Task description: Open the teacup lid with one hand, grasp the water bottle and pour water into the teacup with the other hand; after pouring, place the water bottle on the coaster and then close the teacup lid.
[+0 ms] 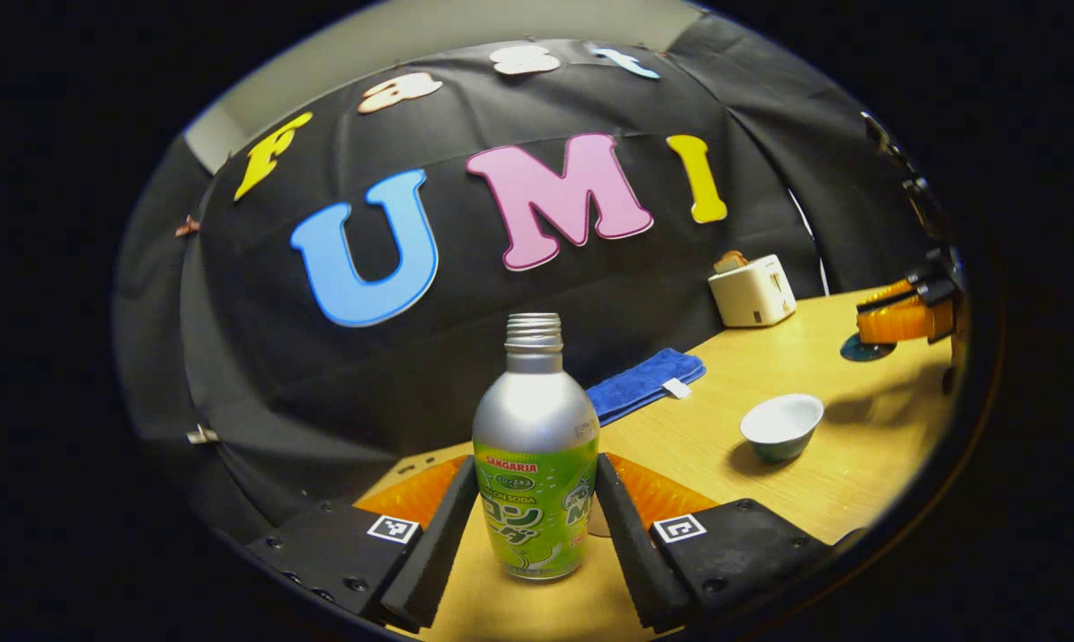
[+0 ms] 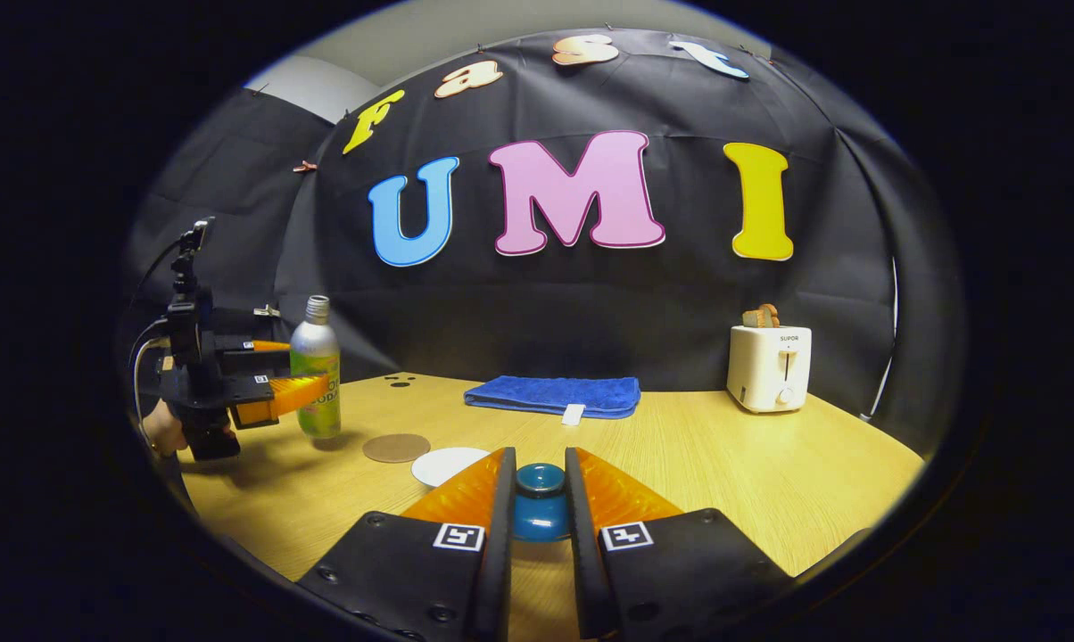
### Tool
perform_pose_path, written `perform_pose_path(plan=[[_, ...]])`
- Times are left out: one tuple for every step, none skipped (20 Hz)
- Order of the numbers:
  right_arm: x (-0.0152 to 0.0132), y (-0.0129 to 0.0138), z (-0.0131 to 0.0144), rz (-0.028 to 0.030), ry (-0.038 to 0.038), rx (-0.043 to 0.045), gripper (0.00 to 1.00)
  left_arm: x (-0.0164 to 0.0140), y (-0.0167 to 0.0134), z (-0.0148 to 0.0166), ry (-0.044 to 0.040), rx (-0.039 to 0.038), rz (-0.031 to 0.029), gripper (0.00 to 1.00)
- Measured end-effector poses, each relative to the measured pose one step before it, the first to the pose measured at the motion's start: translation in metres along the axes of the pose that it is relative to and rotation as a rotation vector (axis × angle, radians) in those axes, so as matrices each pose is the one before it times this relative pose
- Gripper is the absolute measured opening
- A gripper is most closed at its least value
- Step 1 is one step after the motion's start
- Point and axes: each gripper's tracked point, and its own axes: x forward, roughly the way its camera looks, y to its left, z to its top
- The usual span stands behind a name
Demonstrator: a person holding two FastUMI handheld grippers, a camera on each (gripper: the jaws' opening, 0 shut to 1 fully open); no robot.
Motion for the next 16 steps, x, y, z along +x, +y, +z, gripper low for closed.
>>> perform_pose_path(plan=[[0.0,-0.00042,-0.00004,-0.0001,0.00025,0.00042,0.33,0.00134,0.00007,0.00398,-0.00791,0.07242,0.00981,0.81],[-0.00014,-0.00028,-0.00008,-0.00047,-0.00012,-0.00031,0.33,0.00153,-0.00124,0.00527,-0.00825,0.08115,0.00724,0.8],[-0.00007,0.00013,0.00011,-0.00044,0.00032,0.00032,0.33,0.00176,-0.00087,0.00366,-0.00931,0.08226,0.00918,0.8],[0.00063,0.00024,-0.00016,-0.00014,0.00011,-0.00023,0.33,0.00397,-0.00269,0.00648,-0.01064,0.07817,0.00352,0.8],[0.00015,-0.00007,-0.00006,-0.00032,0.00019,-0.00002,0.33,0.00052,-0.00371,0.00536,-0.01225,0.07199,-0.00227,0.79],[0.0005,-0.00051,-0.00011,-0.00001,0.00003,0.0,0.33,0.00134,-0.00516,0.0048,-0.01189,0.06857,-0.00753,0.8],[0.00025,-0.00013,0.0001,0.00001,-0.00003,-0.00014,0.33,0.00204,-0.00432,0.00384,-0.00892,0.06627,-0.00853,0.8],[-0.00003,-0.00001,-0.00016,-0.00004,0.00028,0.00015,0.33,0.00165,-0.00319,0.00389,-0.00489,0.06346,-0.0063,0.8],[-0.00026,0.00037,-0.00007,0.00004,-0.00011,-0.00005,0.33,-0.00272,-0.00143,0.00173,-0.00506,0.06023,-0.00217,0.8],[-0.00018,0.00013,-0.00008,0.00006,0.0002,0.00018,0.33,0.00093,-0.0024,0.00394,-0.00392,0.06069,0.0015,0.8],[-0.00025,-0.00004,0.00003,0.00006,0.00003,-0.00012,0.33,0.00048,-0.00272,0.00393,-0.00742,0.06222,-0.00191,0.8],[0.00029,-0.00056,-0.00019,0.00019,0.00004,0.00005,0.33,0.00188,-0.00097,0.00215,-0.00171,0.05527,-0.00135,0.8],[0.00003,0.00005,0.00024,-0.00006,0.00006,0.00007,0.33,0.0008,0.00016,-0.00011,-0.00249,0.04274,-0.00488,0.8],[-0.00023,-0.00004,-0.00004,-0.00003,-0.00009,-0.00004,0.33,0.0,-0.00245,0.00074,-0.00108,0.03375,-0.01204,0.8],[0.00009,-0.00008,-0.00008,-0.00001,0.00008,0.00002,0.33,-0.00078,-0.00354,-0.00009,0.00162,0.03164,-0.01617,0.8],[0.00008,0.00011,0.00006,-0.00011,-0.00007,-0.00005,0.33,0.00207,-0.00369,0.00121,-0.00201,0.03217,-0.01473,0.8]])
